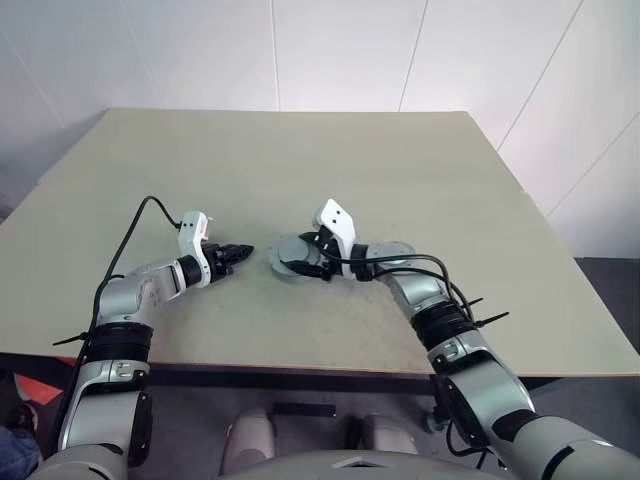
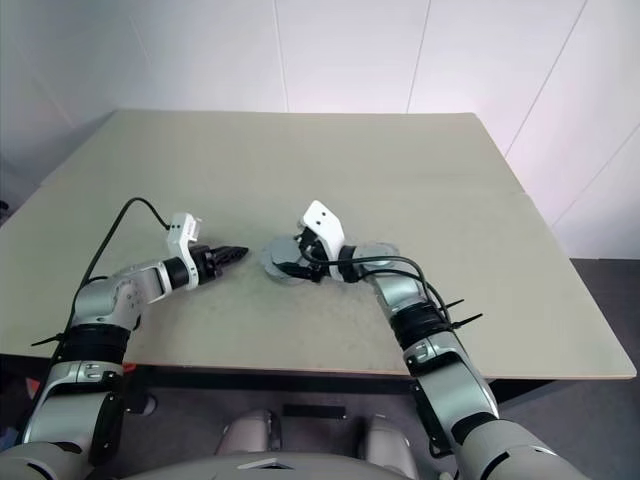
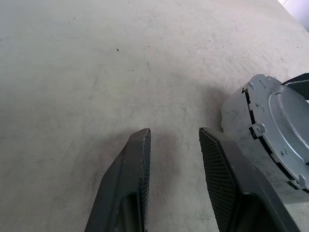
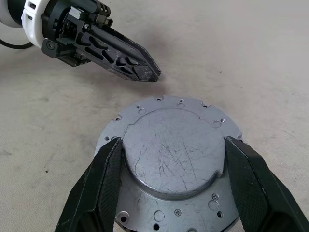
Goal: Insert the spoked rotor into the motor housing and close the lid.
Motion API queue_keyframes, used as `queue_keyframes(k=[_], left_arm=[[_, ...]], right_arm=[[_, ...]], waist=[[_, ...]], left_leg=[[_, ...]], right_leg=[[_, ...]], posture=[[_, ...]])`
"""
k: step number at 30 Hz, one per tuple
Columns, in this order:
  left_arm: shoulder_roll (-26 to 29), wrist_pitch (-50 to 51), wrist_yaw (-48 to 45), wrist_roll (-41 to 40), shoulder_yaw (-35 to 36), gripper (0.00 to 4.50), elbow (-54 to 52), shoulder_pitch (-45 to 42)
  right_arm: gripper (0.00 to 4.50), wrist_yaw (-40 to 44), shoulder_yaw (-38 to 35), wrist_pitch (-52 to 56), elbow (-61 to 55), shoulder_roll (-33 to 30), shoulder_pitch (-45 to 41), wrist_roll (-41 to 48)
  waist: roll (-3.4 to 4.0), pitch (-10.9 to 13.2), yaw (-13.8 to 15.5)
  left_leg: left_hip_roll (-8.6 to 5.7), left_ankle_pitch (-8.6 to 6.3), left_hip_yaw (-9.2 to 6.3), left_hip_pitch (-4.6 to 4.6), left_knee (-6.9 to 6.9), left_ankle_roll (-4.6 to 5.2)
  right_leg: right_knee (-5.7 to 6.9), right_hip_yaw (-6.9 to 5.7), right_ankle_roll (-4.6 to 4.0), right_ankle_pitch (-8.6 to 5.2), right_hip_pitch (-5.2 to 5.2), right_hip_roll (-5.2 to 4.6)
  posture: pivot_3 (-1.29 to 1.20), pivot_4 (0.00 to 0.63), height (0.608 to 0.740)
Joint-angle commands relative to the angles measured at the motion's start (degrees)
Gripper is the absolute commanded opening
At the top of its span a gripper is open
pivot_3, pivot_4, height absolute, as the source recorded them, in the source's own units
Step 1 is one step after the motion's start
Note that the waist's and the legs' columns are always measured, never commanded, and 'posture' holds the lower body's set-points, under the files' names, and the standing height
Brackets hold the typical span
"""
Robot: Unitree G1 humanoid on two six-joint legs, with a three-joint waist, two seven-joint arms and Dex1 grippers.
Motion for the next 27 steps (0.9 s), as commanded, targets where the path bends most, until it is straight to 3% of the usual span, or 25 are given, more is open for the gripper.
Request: queue_keyframes(k=[1,12,27], left_arm=[[0.25,-0.38,-0.09,-0.12,0.25,1.74,-1.50,-0.83],[0.16,-0.74,-0.14,0.00,0.24,1.74,-1.11,-0.77],[0.20,-0.80,-0.28,0.10,0.12,1.74,-1.10,-0.42]], right_arm=[[3.19,0.98,0.03,0.95,-0.42,-0.63,0.47,0.43],[3.19,3.14,-1.07,5.97,-5.94,-1.33,1.19,3.58],[3.19,-1.48,-1.44,2.85,-2.86,-0.89,-0.52,1.77]], waist=[[0.00,0.00,0.03],[0.00,0.00,0.27],[0.00,0.00,0.25]], left_leg=[[0.00,0.00,0.00,0.00,0.00,0.00],[0.00,0.00,0.00,-0.02,0.00,0.00],[0.01,0.02,0.00,0.02,0.00,-0.03]], right_leg=[[0.00,0.00,0.00,0.00,0.00,0.00],[-0.03,0.00,0.00,0.00,0.00,0.00],[0.03,0.00,0.00,0.00,0.00,0.00]], posture=[[0.00,0.000,0.740],[0.00,0.000,0.740],[0.00,0.000,0.740]])
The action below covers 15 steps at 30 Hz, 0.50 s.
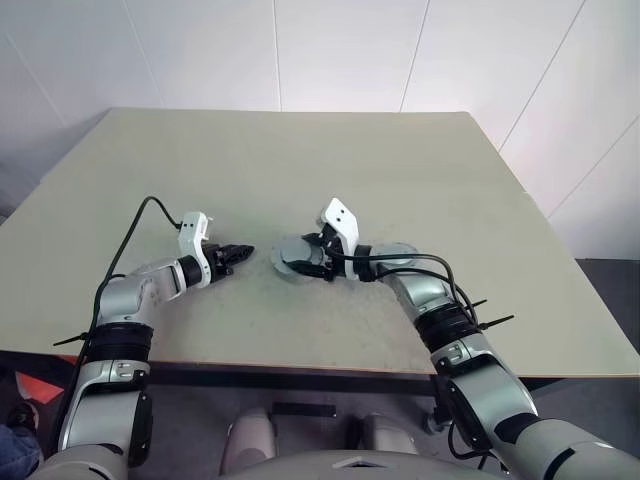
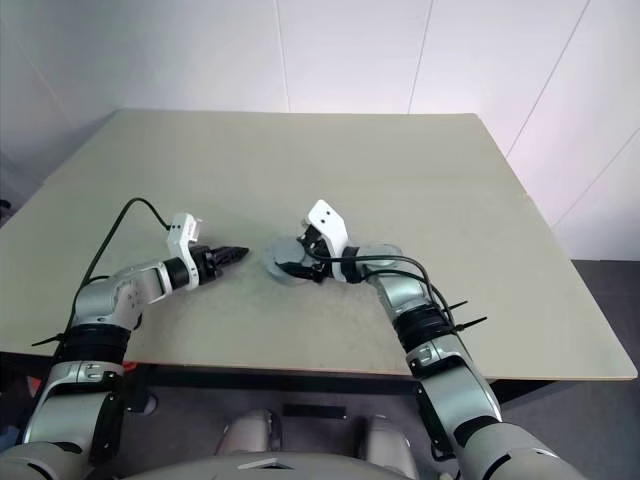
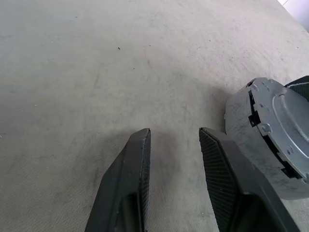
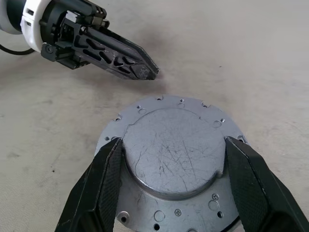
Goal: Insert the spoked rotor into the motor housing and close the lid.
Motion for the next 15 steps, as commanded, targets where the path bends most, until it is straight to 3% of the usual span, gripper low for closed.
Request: queue_keyframes(k=[1,15], left_arm=[[0.27,-0.73,-0.25,0.04,0.18,1.74,-1.17,-0.48],[0.21,-0.64,-0.37,0.04,0.06,1.74,-1.23,-0.33]], right_arm=[[3.19,-0.50,-0.79,-0.94,-0.01,-0.40,-1.65,-0.03],[3.19,-1.14,-1.77,0.66,1.17,0.20,-2.24,0.96]], waist=[[0.00,0.00,0.00],[0.00,0.00,-0.02]], left_leg=[[0.00,0.00,0.00,0.00,0.00,0.00],[0.00,0.00,-0.01,0.22,0.02,0.00]], right_leg=[[0.00,0.00,0.00,0.00,0.00,0.00],[0.02,0.00,0.00,0.00,0.20,0.00]], posture=[[0.00,0.000,0.740],[0.00,0.000,0.740]])
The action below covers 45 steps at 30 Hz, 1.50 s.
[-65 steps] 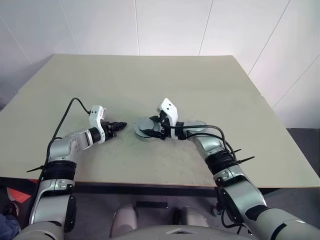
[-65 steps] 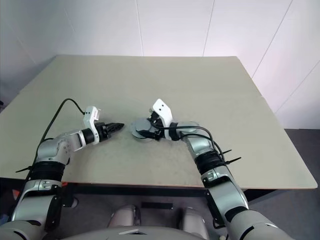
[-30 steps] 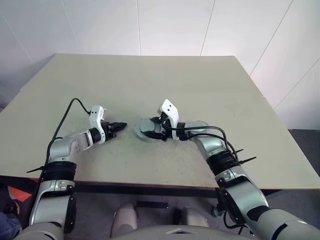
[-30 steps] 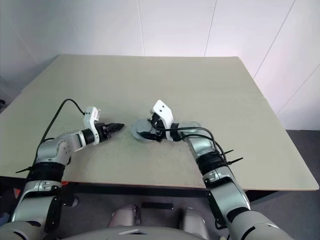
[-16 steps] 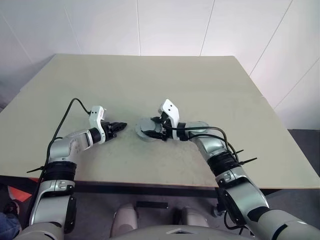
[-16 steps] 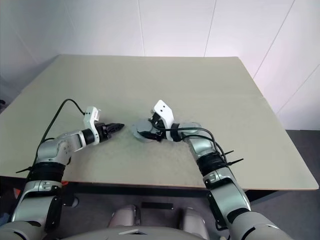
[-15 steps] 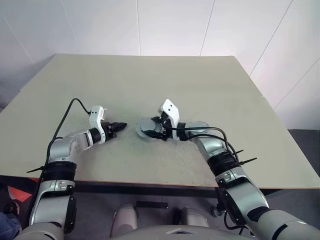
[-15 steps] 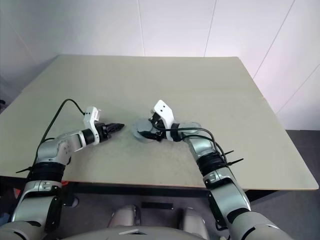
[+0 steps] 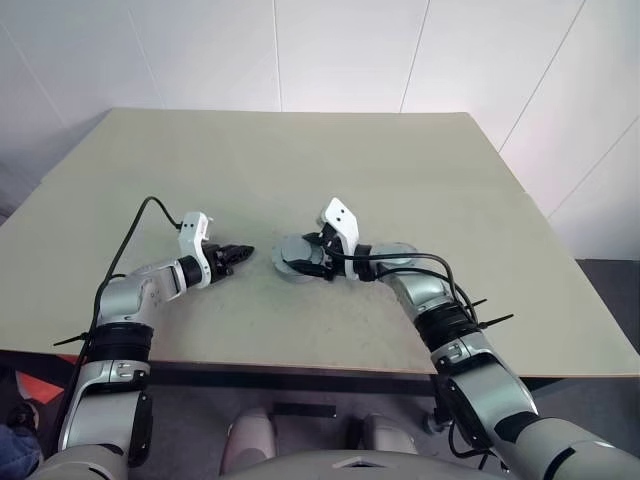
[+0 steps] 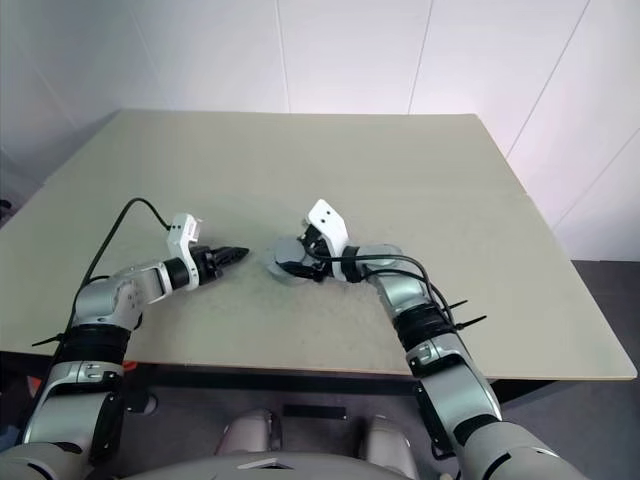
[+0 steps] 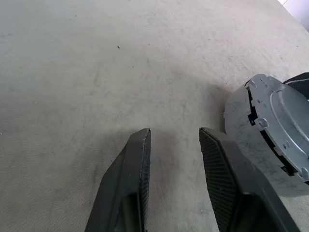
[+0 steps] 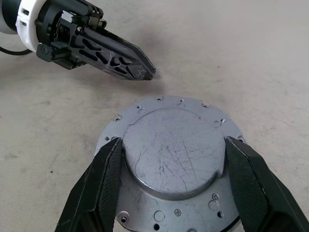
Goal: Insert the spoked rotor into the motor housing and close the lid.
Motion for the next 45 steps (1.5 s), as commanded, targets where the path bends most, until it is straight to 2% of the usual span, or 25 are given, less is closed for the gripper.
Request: queue_keyframes(k=[1,11,25,45], left_arm=[[0.21,-0.65,-0.30,-0.01,0.15,1.74,-1.19,-0.36],[0.22,-0.95,-0.52,0.38,0.05,1.74,-0.80,-0.07],[0.33,-1.25,-0.66,0.79,-0.04,1.74,-0.22,-0.38],[0.22,-1.42,-0.73,0.72,0.07,1.74,-0.40,0.22]], right_arm=[[3.19,-0.88,-1.80,0.75,-0.26,-0.04,-1.62,1.00],[3.19,-0.41,-3.57,1.48,-1.76,0.88,-1.65,3.24],[3.19,-1.45,0.13,-1.67,0.60,-0.77,-0.52,-1.67],[3.19,0.16,1.17,-0.51,-1.95,-3.53,1.87,-2.29]], waist=[[0.00,0.00,0.00],[0.00,0.00,0.00],[0.00,0.00,0.01],[0.00,-0.01,0.95]], left_leg=[[0.00,0.00,0.00,0.04,0.00,0.00],[0.00,0.00,-0.01,0.01,-0.02,0.00],[0.00,0.00,-0.01,-0.02,-0.02,0.00],[-0.03,-0.02,-0.01,0.05,-0.03,0.03]], right_leg=[[0.00,0.00,0.00,0.00,0.03,0.00],[-0.01,0.00,0.00,0.00,0.01,0.00],[-0.02,0.00,0.00,0.00,0.00,0.00],[-0.10,0.00,0.00,0.00,0.10,-0.01]], posture=[[0.00,0.000,0.740],[0.00,0.000,0.740],[0.00,0.000,0.740],[0.00,0.000,0.740]])
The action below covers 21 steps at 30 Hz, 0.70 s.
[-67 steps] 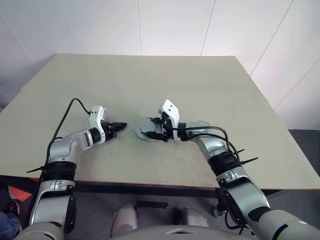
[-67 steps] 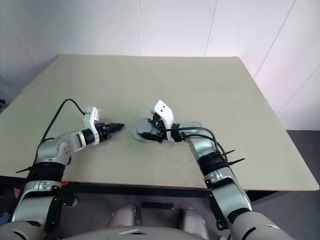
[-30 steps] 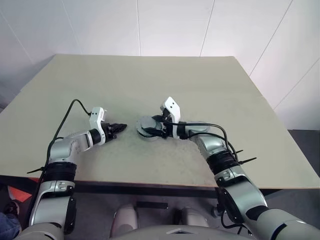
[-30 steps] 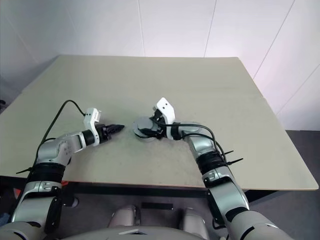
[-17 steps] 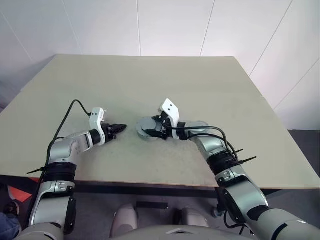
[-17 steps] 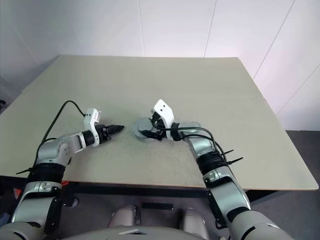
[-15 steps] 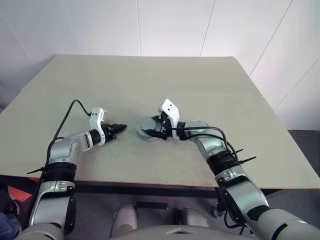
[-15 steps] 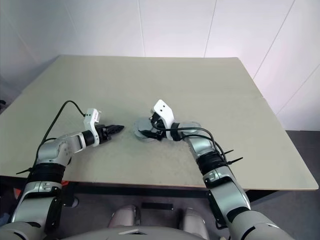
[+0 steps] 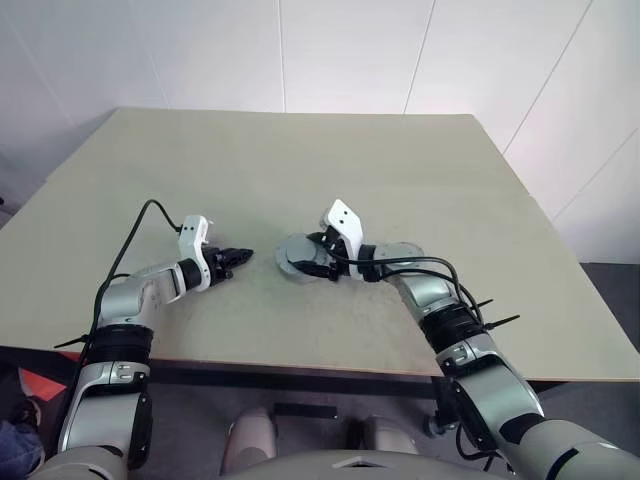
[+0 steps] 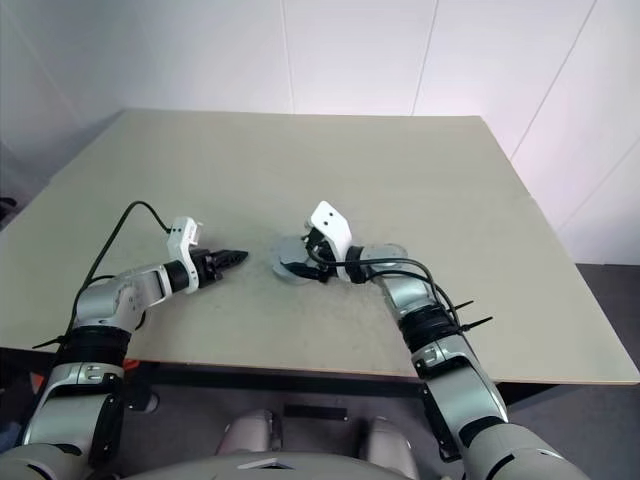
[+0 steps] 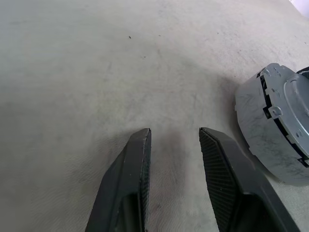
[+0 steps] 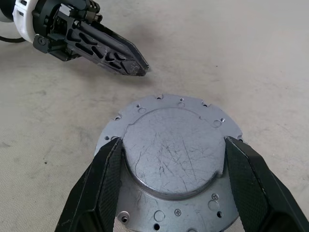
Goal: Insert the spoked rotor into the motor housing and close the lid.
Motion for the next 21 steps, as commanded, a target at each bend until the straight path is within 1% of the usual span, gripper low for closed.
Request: queue_keyframes(k=[1,6,9,10,11,12,21], left_arm=[[0.17,-0.76,-0.47,-0.17,0.25,1.74,-1.14,-0.27],[-0.22,-0.58,-0.32,-0.21,0.01,1.74,-1.40,-0.31],[-0.38,-0.32,-0.32,-0.27,-0.08,1.74,-1.81,-0.16],[-0.41,-0.23,-0.33,-0.31,-0.07,1.74,-1.95,-0.07],[-0.42,-0.16,-0.35,-0.33,-0.07,1.74,-2.11,0.04],[-0.44,-0.09,-0.33,-0.35,-0.08,1.74,-2.25,0.14],[-0.88,0.82,-0.17,-0.79,-0.05,1.74,-3.56,0.96]], right_arm=[[3.19,-0.53,0.30,1.12,0.13,-1.14,0.68,-1.06],[3.19,-2.11,0.57,2.05,2.12,-0.25,-0.22,-1.71],[3.19,-2.33,1.43,3.11,3.64,0.21,-0.66,-2.39],[3.19,-2.09,1.73,3.51,3.96,0.29,-0.62,-2.43],[3.19,-1.89,2.11,3.87,4.27,0.28,-0.53,-2.54],[3.19,-1.71,2.64,3.89,4.64,0.12,-0.36,-2.90],[3.19,-1.86,3.87,4.30,5.51,-1.81,0.51,-4.24]], waist=[[0.00,0.00,0.02],[0.00,0.00,0.02],[0.01,0.00,-0.05],[0.01,-0.01,-0.06],[0.01,-0.01,-0.07],[0.02,-0.02,-0.07],[0.06,-0.09,-0.04]], left_leg=[[0.00,0.00,0.00,0.00,0.00,0.00],[0.00,0.00,0.00,0.08,0.00,0.00],[0.01,0.00,0.00,0.32,-0.04,-0.02],[0.01,0.00,0.00,0.48,-0.07,-0.03],[0.01,0.01,0.00,0.56,-0.09,-0.03],[0.01,0.01,0.00,0.62,-0.11,-0.05],[-0.01,0.01,-0.01,0.92,-0.17,-0.05]], right_leg=[[0.00,0.00,0.00,0.00,0.00,0.00],[0.00,0.00,0.01,0.00,0.06,0.00],[0.00,0.01,0.02,-0.01,0.25,0.00],[0.00,0.03,0.06,-0.04,0.34,0.00],[0.00,0.03,0.34,-0.20,0.40,0.01],[0.00,0.04,0.44,-0.26,0.43,0.01],[-0.09,0.06,0.47,-0.28,0.84,0.00]], posture=[[0.00,0.000,0.740],[0.00,0.000,0.740],[0.00,0.000,0.740],[0.00,0.000,0.740],[0.00,0.000,0.740],[0.00,0.000,0.740],[0.00,0.000,0.740]])
